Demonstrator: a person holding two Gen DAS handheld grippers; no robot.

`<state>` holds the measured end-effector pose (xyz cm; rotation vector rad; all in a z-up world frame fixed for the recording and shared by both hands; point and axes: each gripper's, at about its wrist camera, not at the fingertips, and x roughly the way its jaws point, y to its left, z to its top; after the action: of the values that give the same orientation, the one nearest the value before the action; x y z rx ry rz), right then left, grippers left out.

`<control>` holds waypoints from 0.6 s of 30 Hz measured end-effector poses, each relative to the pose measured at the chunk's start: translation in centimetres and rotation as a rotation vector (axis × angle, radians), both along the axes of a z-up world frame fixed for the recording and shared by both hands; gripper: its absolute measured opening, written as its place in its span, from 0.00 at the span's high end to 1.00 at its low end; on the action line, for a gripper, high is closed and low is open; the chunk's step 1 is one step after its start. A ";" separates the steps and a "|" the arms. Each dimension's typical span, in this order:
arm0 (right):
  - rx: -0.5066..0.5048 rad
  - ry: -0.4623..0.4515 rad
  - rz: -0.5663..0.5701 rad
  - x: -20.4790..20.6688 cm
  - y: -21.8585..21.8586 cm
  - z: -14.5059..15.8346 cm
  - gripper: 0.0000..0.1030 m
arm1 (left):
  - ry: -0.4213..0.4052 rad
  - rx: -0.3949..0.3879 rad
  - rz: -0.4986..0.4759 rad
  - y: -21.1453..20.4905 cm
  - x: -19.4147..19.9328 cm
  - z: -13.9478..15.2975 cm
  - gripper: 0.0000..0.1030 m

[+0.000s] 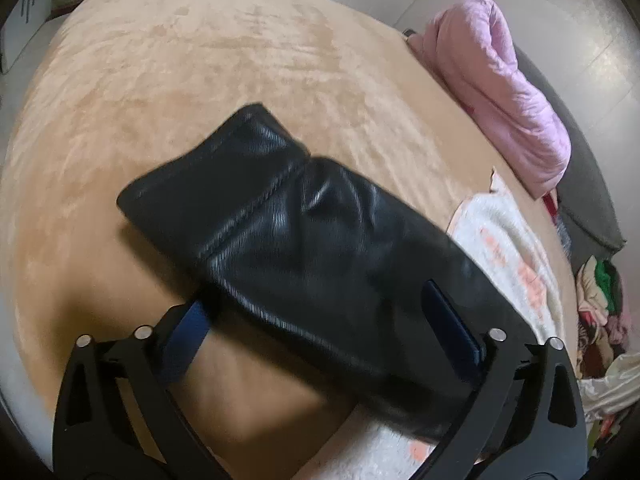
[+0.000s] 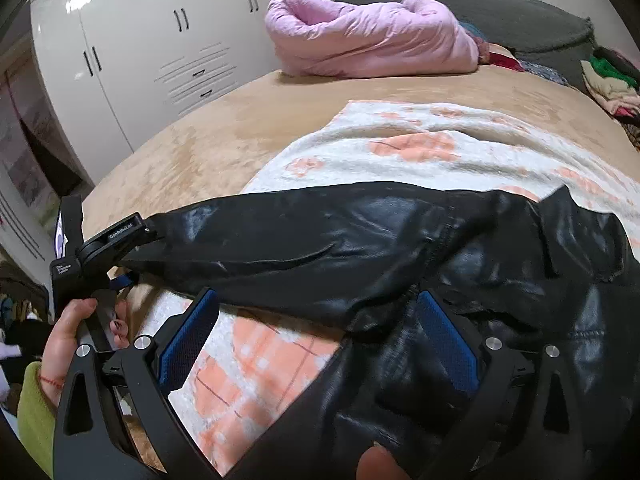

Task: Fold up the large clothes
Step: 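Grasp the cuff of the other sleeve with the left tool, then lift the sleeve with the left tool, fold it across the back, release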

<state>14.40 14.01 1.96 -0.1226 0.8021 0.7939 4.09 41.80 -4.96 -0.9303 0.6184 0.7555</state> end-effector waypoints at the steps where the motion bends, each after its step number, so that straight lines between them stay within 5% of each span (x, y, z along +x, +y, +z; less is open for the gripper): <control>1: 0.004 0.003 -0.014 0.0 -0.7 0.0 0.04 | -0.017 0.007 -0.001 0.2 -0.1 0.2 0.58; 4: 0.023 0.012 -0.037 0.1 -2.2 -0.1 0.04 | -0.087 -0.043 -0.004 0.8 -0.9 -0.3 0.81; 7: 0.027 0.013 -0.067 0.1 -3.8 -0.1 0.04 | -0.154 -0.035 -0.016 0.6 -1.5 0.4 0.91; 18: 0.042 0.006 -0.158 -0.5 -10.6 0.5 0.04 | -0.257 0.146 -0.083 -2.9 -2.4 5.9 0.98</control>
<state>13.86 3.45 2.47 -0.0192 0.7903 0.6620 1.71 38.90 0.91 -0.8447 0.3688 0.5869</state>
